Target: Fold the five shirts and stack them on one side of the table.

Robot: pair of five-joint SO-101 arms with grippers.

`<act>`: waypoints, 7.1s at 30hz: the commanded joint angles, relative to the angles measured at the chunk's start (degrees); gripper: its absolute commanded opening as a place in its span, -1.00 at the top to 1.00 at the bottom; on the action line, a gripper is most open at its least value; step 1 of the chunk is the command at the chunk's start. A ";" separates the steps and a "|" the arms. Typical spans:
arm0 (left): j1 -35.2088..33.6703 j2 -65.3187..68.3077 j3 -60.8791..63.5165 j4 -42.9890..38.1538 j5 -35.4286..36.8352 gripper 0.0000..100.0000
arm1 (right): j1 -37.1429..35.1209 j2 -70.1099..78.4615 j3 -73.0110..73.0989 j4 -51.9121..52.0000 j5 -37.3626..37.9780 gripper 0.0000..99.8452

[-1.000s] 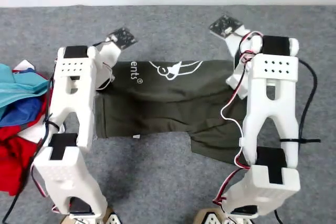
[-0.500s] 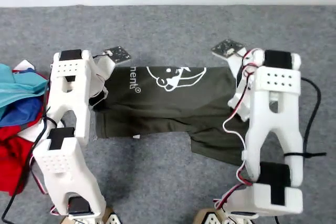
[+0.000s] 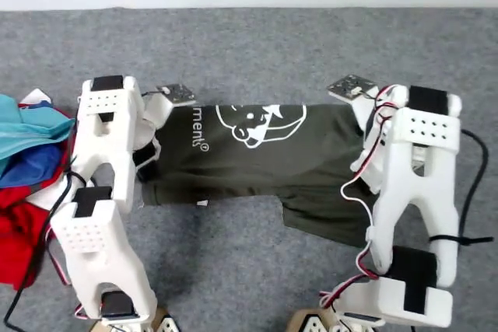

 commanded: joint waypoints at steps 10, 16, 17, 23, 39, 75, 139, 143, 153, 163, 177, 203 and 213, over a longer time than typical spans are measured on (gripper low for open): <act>1.32 -0.35 -0.13 0.88 -1.05 0.73 | 1.54 -2.77 -0.35 1.54 1.32 0.98; 1.41 -0.35 -0.31 1.14 0.88 0.71 | 1.54 -2.77 -0.35 1.54 1.32 0.98; 1.49 -0.35 -0.66 1.32 1.14 0.71 | 1.54 -2.77 -0.35 1.54 1.32 0.98; 0.97 -0.35 -3.65 2.02 1.32 0.71 | 1.54 -2.77 -0.35 1.54 1.32 0.98; 1.58 -13.27 -3.47 2.20 3.87 0.52 | 1.45 -2.77 -0.35 1.54 1.14 0.98; -0.70 -0.88 -8.04 0.35 4.04 0.99 | 1.98 -3.38 2.73 2.07 1.23 0.78; 10.11 16.18 -49.36 2.55 37.54 0.98 | -10.24 22.55 -29.45 -17.98 -26.73 0.52; 9.23 12.22 -45.23 2.29 37.19 0.97 | -13.67 21.85 -31.74 -9.71 -27.52 0.49; 9.49 -0.44 -25.27 2.11 35.43 0.89 | -15.34 21.49 -29.89 2.42 -28.57 0.50; 8.53 -2.37 -17.01 2.11 35.43 0.89 | -10.59 20.09 -14.51 2.42 -29.63 0.61; 8.62 -9.93 -9.36 2.11 35.52 0.99 | -8.66 -1.89 5.54 2.24 -25.49 0.61; 4.04 -49.67 25.27 -1.32 35.08 0.99 | -19.12 -7.34 23.21 -20.53 -23.47 0.62; 3.60 -58.37 37.41 -7.47 26.37 0.99 | -23.52 5.93 19.16 -26.59 -23.74 0.87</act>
